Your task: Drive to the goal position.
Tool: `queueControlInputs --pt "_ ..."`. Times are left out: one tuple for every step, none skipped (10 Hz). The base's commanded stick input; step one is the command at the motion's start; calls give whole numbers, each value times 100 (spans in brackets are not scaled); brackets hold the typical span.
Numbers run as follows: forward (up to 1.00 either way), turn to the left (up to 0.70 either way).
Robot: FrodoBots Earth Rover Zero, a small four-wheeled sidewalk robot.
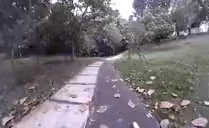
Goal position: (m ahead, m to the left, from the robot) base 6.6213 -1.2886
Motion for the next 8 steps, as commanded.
queueControlInputs --pt "70 1" --pt "70 1" --pt "70 1" --pt "70 1" --pt "70 1" --pt "70 1" --pt "70 1" --pt "70 1"
